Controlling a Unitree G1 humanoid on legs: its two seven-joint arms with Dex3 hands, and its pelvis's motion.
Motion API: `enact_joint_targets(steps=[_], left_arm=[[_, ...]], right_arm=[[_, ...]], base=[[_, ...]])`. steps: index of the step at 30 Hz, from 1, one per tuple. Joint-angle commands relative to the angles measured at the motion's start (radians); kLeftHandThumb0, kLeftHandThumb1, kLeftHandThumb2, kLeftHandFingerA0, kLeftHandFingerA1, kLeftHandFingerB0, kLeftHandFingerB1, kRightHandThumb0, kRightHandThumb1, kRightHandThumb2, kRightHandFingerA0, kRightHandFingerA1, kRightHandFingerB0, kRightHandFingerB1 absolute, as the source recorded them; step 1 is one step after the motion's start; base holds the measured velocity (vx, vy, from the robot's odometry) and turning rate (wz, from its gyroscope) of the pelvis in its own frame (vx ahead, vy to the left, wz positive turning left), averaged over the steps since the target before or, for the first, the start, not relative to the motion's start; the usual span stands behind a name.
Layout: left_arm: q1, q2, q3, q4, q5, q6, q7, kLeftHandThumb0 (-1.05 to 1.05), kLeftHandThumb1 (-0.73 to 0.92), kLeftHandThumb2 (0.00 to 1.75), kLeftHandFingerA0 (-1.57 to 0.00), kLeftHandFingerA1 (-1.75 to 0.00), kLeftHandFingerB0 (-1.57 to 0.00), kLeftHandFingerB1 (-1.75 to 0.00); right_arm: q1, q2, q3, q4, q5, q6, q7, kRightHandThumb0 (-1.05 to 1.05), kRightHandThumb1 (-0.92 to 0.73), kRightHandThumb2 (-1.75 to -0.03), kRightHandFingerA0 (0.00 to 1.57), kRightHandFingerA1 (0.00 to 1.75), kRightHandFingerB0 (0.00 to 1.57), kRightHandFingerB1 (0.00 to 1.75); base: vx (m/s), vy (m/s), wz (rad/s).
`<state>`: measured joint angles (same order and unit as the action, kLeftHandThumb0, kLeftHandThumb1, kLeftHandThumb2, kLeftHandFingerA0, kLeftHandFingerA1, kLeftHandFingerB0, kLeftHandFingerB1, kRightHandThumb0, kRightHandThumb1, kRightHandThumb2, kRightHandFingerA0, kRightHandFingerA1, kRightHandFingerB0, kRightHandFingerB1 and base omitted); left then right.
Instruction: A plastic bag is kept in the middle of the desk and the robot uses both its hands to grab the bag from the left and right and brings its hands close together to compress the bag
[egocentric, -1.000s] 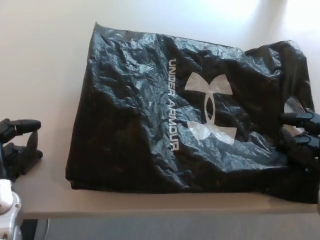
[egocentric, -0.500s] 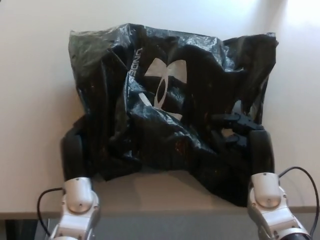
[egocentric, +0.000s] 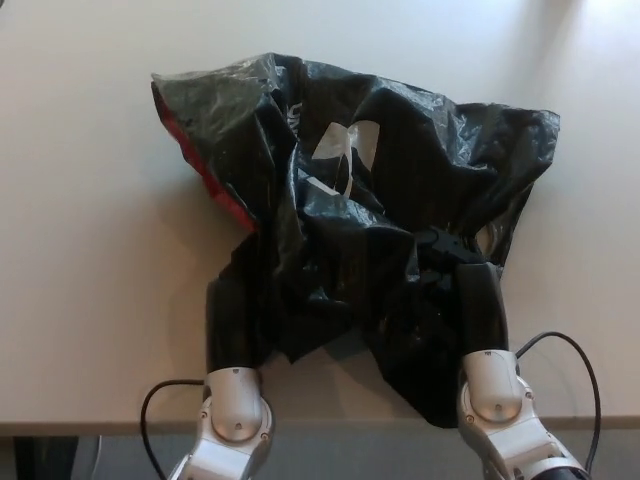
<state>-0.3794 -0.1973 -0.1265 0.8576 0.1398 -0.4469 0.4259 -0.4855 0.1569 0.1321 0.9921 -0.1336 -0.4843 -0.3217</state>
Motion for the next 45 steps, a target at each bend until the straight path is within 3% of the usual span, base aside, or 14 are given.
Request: enact_joint_targets(steps=[1,2,4,9,17,23,27,33,39,40,41,42,43,45], left_arm=[[0.020,0.003,-0.007,0.014,0.029,0.038,-0.003,-0.34,0.84,0.67,-0.56,-1.48,-0.55,-0.90],[0.016,0.007,-0.004,0.012,0.020,0.034,-0.020,-0.32,0.83,0.67,-0.61,-1.42,-0.56,-0.91],[0.006,0.022,0.008,0.010,0.001,0.020,-0.053,-0.32,0.82,0.67,-0.62,-1.42,-0.56,-0.96],[0.033,0.116,0.059,-0.114,-0.026,0.023,-0.113,-0.36,0.81,0.63,-0.63,-1.47,-0.57,-1.04],[0.097,0.273,0.207,-0.567,-0.167,0.103,-0.244,-0.29,0.70,0.67,-0.76,-1.41,-0.68,-0.94],[0.258,0.379,0.315,-0.964,-0.260,0.149,-0.297,-0.28,0.64,0.69,-0.82,-1.37,-0.75,-0.95],[0.488,0.379,0.344,-1.190,-0.347,0.125,-0.332,-0.32,0.65,0.65,-0.83,-1.38,-0.76,-0.92],[0.781,0.344,0.312,-1.327,-0.451,0.077,-0.385,-0.36,0.62,0.62,-0.84,-1.35,-0.77,-0.89],[1.128,0.289,0.232,-1.268,-0.435,-0.137,-0.451,-0.35,0.68,0.62,-0.78,-1.32,-0.74,-0.85],[1.173,0.269,0.224,-1.219,-0.424,-0.186,-0.457,-0.32,0.69,0.63,-0.75,-1.36,-0.74,-0.87],[1.207,0.252,0.214,-1.185,-0.439,-0.216,-0.466,-0.32,0.69,0.63,-0.75,-1.36,-0.74,-0.87],[1.224,0.249,0.208,-1.153,-0.446,-0.230,-0.480,-0.33,0.69,0.63,-0.73,-1.36,-0.73,-0.88],[1.255,0.247,0.202,-1.124,-0.448,-0.231,-0.493,-0.33,0.69,0.62,-0.74,-1.35,-0.73,-0.86],[1.308,0.245,0.195,-1.104,-0.454,-0.198,-0.509,-0.33,0.69,0.62,-0.76,-1.32,-0.74,-0.82]], right_arm=[[0.032,-0.007,0.013,0.019,-0.034,0.031,0.009,-0.33,-0.77,-0.64,0.77,1.32,0.70,0.86],[0.032,-0.024,0.010,0.010,-0.034,0.031,0.021,-0.33,-0.76,-0.62,0.81,1.02,0.68,0.73],[0.038,-0.060,-0.002,-0.025,-0.026,0.039,0.037,-0.32,-0.74,-0.62,0.80,0.92,0.68,0.68],[0.092,-0.182,-0.054,-0.171,-0.023,0.066,0.045,-0.32,-0.73,-0.62,0.77,0.93,0.69,0.64],[0.179,-0.415,-0.205,-0.476,0.061,0.063,0.168,-0.31,-0.69,-0.60,0.88,0.82,0.77,0.61],[0.365,-0.555,-0.318,-0.767,0.126,-0.051,0.251,-0.33,-0.67,-0.60,0.95,0.81,0.81,0.64],[0.590,-0.544,-0.359,-0.995,0.215,-0.060,0.292,-0.32,-0.66,-0.59,0.95,0.81,0.80,0.64],[0.840,-0.494,-0.349,-1.175,0.204,-0.084,0.299,-0.35,-0.65,-0.59,0.96,0.81,0.80,0.63],[1.211,-0.424,-0.273,-1.286,0.270,-0.171,0.329,-0.26,-0.69,-0.60,0.88,0.82,0.77,0.64],[1.259,-0.407,-0.246,-1.245,0.272,-0.210,0.335,-0.30,-0.54,-0.90,0.81,0.82,0.71,0.74],[1.290,-0.389,-0.225,-1.196,0.256,-0.246,0.333,-0.30,-0.54,-0.90,0.81,0.82,0.71,0.74],[1.305,-0.383,-0.218,-1.168,0.242,-0.255,0.332,-0.29,-0.54,-0.88,0.82,0.81,0.70,0.73],[1.332,-0.373,-0.207,-1.141,0.226,-0.268,0.328,-0.20,-0.68,-0.60,0.86,0.76,0.73,0.64],[1.368,-0.357,-0.193,-1.097,0.201,-0.294,0.320,-0.18,-0.68,-0.59,0.88,0.76,0.74,0.63]], base=[[0.00,0.000,0.00],[0.00,0.000,0.00],[0.00,0.000,0.00],[0.00,0.000,0.00],[0.00,0.000,0.00],[0.00,0.000,0.00],[0.00,0.000,0.00],[0.00,0.000,0.00],[0.00,0.000,0.00],[0.00,0.000,0.00],[0.00,0.000,0.00],[0.00,0.000,0.00],[0.00,0.000,0.00],[0.00,0.000,0.00]])
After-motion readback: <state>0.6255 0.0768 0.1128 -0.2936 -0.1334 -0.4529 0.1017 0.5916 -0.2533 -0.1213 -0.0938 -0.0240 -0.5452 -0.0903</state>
